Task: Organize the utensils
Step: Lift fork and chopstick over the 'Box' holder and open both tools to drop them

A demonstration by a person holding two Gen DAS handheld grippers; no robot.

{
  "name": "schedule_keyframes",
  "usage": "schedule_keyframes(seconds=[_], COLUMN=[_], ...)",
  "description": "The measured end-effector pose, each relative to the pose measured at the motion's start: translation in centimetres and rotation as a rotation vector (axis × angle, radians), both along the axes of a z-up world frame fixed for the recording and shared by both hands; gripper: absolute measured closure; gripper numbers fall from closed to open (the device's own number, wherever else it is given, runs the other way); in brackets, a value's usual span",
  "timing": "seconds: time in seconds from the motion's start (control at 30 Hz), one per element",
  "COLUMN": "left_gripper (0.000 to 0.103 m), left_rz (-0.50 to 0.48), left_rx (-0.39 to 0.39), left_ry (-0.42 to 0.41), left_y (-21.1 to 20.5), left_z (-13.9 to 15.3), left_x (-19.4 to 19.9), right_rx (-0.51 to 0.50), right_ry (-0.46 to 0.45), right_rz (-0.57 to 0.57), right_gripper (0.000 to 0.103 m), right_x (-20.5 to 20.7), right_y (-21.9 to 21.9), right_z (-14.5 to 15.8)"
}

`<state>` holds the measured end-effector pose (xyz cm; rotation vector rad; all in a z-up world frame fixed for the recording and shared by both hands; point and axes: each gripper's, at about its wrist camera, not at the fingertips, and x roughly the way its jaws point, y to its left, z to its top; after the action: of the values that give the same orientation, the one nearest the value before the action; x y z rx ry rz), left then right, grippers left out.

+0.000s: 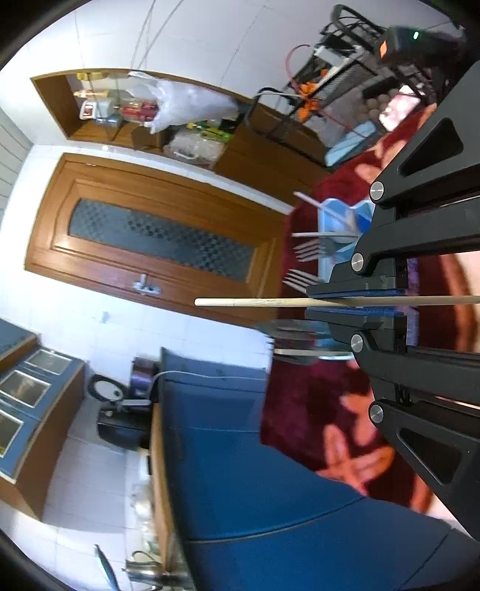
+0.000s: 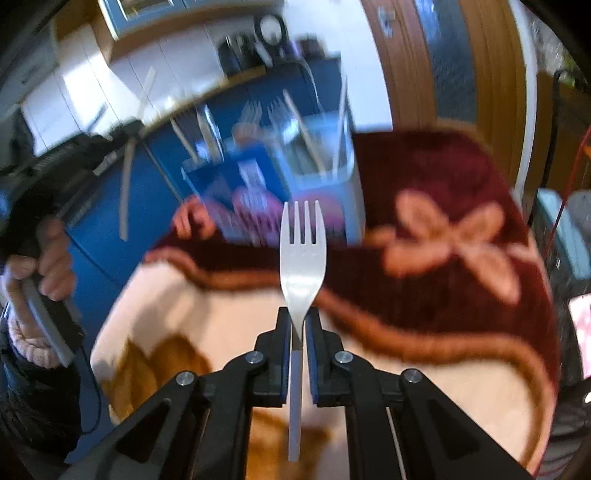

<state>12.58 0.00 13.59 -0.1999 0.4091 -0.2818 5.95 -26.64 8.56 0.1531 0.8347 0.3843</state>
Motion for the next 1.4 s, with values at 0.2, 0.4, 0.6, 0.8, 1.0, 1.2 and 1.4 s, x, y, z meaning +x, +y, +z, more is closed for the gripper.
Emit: schedule_keyframes(seconds=[0.2, 0.4, 0.6, 0.8, 1.0, 1.2, 1.4], left_gripper=[0.098, 0.098, 0.098, 0.098, 0.098, 0.098, 0.098], left_rz=[0.052, 0.116, 0.181, 0.218, 0.217, 0.203, 0.193], left_rx=[-0.023, -0.018, 0.001, 0.019, 0.029, 0.028, 0.038], left_ry=[-0.098, -0.207, -0.280, -0.309, -0.300, -0.281, -0.259], left_y=[0.0, -0.3, -1.2, -2.0, -2.5, -2.4, -2.4], left_z=[1.4, 2.0, 1.4, -0.5, -2.3, -3.3, -4.1], left_x=[1.5, 2.9, 4.2, 5.0, 5.5, 5.6, 5.5], right_rx=[0.022, 0.004, -0.006, 0.007, -0.024, -0.067, -0.101], right_ry=[-0.196, -0.294, -0.353, -0.380, -0.441, -0.465, -0.379], right_rz=[-0.050, -0.088, -0.111, -0.127, -0.143, -0.161, -0.133], right_gripper=[0.094, 0.094, 0.094, 0.094, 0.094, 0.094, 0.094], right_x=[0.7, 1.6, 1.9, 3.1, 4.4, 6.5, 8.7], right_y=[0.0, 0.3, 0.0, -0.1, 0.4, 1.4, 2.4], right_z=[2.9, 4.5, 5.7, 6.4, 7.9, 7.7, 5.7])
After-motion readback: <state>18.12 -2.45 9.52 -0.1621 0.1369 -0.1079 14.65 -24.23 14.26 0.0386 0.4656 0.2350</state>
